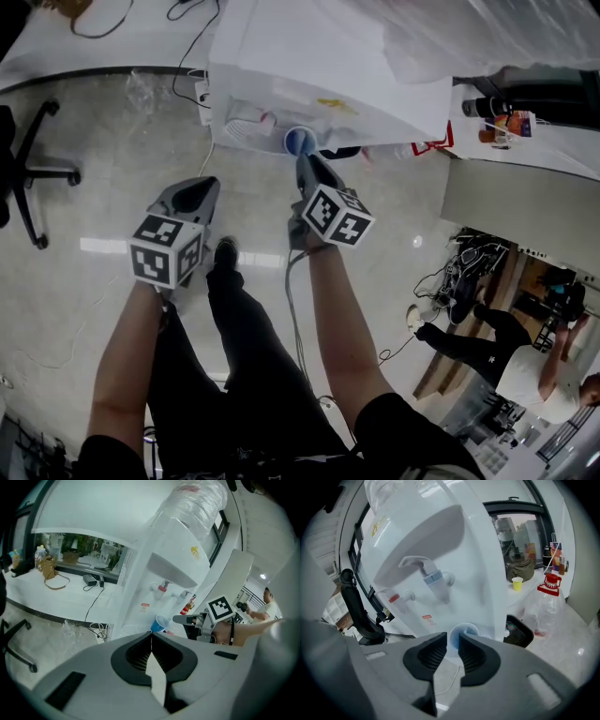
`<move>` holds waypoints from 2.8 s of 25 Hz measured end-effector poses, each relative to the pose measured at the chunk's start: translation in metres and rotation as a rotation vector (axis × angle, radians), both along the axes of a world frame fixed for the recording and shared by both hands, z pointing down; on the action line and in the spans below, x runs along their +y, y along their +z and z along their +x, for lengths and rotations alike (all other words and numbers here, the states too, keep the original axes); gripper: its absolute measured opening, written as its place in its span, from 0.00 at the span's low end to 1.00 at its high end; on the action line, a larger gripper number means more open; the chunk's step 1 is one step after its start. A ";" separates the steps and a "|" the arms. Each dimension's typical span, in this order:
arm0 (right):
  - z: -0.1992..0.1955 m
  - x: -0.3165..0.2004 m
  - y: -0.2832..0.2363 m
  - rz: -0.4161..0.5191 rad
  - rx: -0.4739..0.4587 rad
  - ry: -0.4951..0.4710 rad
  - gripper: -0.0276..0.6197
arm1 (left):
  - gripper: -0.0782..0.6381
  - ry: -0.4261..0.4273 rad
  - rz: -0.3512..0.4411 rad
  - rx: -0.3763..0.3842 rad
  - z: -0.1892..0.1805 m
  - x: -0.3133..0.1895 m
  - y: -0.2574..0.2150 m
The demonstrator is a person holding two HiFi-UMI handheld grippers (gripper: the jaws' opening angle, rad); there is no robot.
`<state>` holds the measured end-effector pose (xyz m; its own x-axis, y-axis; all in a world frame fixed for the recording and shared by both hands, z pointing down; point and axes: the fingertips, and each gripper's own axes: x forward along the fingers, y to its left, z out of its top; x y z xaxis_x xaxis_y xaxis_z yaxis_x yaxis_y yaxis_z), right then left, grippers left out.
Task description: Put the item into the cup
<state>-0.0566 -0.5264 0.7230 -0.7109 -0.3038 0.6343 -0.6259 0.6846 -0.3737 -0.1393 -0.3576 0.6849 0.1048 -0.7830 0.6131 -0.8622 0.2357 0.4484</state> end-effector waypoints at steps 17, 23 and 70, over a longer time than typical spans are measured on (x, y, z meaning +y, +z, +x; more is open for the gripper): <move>0.039 0.094 -0.075 0.025 -0.056 0.195 0.15 | 0.12 0.120 0.066 0.084 -0.014 0.080 -0.044; 0.056 0.137 -0.104 0.054 -0.043 0.325 0.07 | 0.12 0.184 0.094 0.070 -0.024 0.112 -0.071; 0.198 0.463 -0.307 0.083 -0.327 0.350 0.05 | 0.12 0.457 0.242 -0.054 0.167 0.335 -0.258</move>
<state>0.1419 -0.0633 0.4156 -0.7149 -0.6007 0.3580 -0.6829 0.4897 -0.5420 0.0278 -0.0221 0.4268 0.4429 -0.7845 0.4340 -0.8760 -0.2757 0.3957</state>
